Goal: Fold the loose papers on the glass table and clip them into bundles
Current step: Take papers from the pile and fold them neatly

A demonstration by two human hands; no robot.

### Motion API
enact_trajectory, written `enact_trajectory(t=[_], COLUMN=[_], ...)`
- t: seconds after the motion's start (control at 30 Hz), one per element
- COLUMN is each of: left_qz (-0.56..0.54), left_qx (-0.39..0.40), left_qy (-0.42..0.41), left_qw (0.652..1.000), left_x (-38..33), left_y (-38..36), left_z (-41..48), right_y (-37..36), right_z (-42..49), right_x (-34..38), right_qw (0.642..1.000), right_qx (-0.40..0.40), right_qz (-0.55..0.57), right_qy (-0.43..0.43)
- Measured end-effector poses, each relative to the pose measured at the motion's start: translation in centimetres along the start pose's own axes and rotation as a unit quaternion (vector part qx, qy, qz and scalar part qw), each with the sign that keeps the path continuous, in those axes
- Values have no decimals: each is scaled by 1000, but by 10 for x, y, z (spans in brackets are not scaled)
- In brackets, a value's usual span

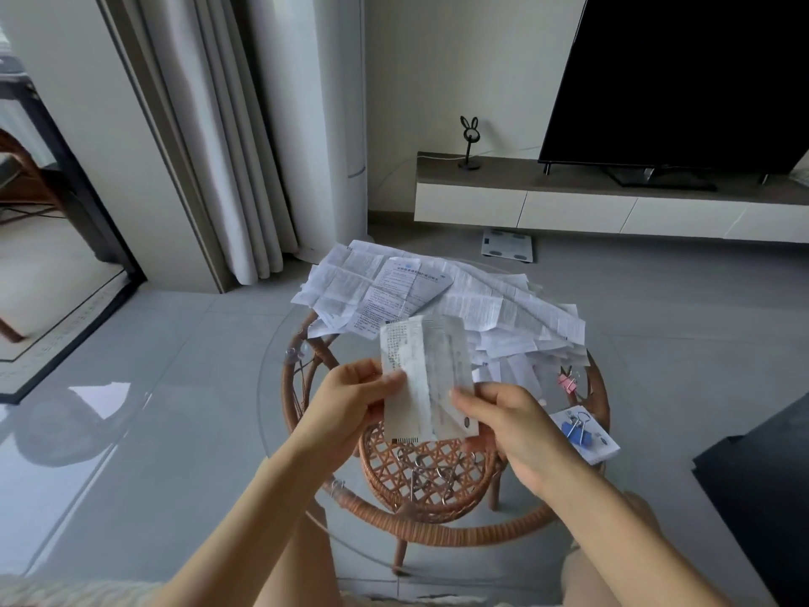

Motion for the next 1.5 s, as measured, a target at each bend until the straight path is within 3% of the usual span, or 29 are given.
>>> enact_trajectory(t=[0.1, 0.17, 0.2, 0.27, 0.37, 0.47, 0.5, 0.53, 0.57, 0.63, 0.67, 0.7, 0.73, 0.77, 0.8, 0.83, 0.9, 0.97, 1.0, 1.1, 1.13, 1.2, 1.23, 1.27, 1.33, 1.37, 1.43, 1.5], left_qz=[110, 227, 307, 432, 497, 544, 542, 524, 478, 319, 227, 151, 115, 133, 205, 321, 514, 599, 613, 599, 595, 585, 578, 572, 566, 567, 564, 542], left_qx=[8, -16, -31, -1, 73, 103, 102, 91, 64, -7, -12, -20, -28, -42, -67, -97, -105, 23, 85, 156, 154, 143, 131, 114, 82, 65, 31, -12], left_qy=[-47, -161, -269, -459, -554, -594, -580, -537, -468, -254, -127, -26, 31, 37, -11, -107, -336, -453, -464, -442, -434, -427, -420, -414, -403, -403, -388, -337], left_qw=[993, 960, 912, 776, 664, 584, 600, 655, 741, 913, 966, 988, 992, 990, 976, 936, 783, 659, 634, 649, 659, 675, 687, 699, 714, 715, 728, 769], left_x=[4, 1, -3, 2, 25, 53, 60, 64, 64, 60, 61, 63, 63, 63, 63, 60, 54, 62, 67, 75, 79, 85, 85, 86, 87, 87, 87, 86], left_y=[3, 8, 12, 19, 28, 36, 37, 36, 35, 32, 29, 29, 27, 27, 29, 33, 35, 34, 34, 34, 34, 34, 33, 32, 31, 31, 31, 32], left_z=[-9, -11, -12, -11, -21, -36, -41, -46, -50, -51, -49, -46, -42, -40, -38, -37, -42, -44, -44, -41, -39, -36, -36, -37, -38, -38, -36, -31], right_y=[0, 5, 8, 10, 11, 11, 12, 12, 13, 13, 11, 11, 12, 13, 14, 15, 14, 14, 14, 12, 13, 17, 19, 20, 21, 21, 22, 16], right_z=[-2, -1, 0, 2, -3, -13, -16, -21, -24, -29, -30, -29, -26, -22, -20, -16, -9, -5, -3, 1, 1, -4, -10, -16, -24, -24, -19, -9], right_x=[0, 3, 3, -7, -37, -61, -67, -70, -70, -65, -62, -62, -63, -64, -64, -65, -69, -71, -73, -77, -78, -69, -66, -67, -75, -80, -87, -86], right_qw=[997, 973, 940, 847, 760, 700, 707, 745, 810, 948, 986, 999, 999, 997, 994, 991, 988, 984, 983, 979, 968, 893, 861, 848, 871, 871, 844, 823], right_qx=[-22, -68, -88, -101, -86, -70, -57, -44, -33, -4, 18, 28, 24, 11, -5, -18, -36, -34, -26, -9, -24, -111, -114, -70, 43, 59, -14, -95], right_qz=[-23, -115, -181, -306, -396, -434, -427, -401, -349, -180, -89, -26, -8, -22, -49, -71, -72, -75, -80, -164, -246, -388, -384, -369, -352, -371, -407, -404], right_qy=[70, 187, 275, 423, 508, 563, 561, 531, 469, 261, 137, 35, -34, -75, -97, -109, -132, -156, -162, -117, -44, 200, 314, 374, 339, 317, 350, 389])
Point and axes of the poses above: each hand's wrist, its own z-axis towards the middle knuckle, its own y-axis out of the back of the hand, x = y × z, the point moved 3 cm from there along z, towards the middle knuckle, and after that the axes turned 9 degrees about -x, right-handed, at the moved point
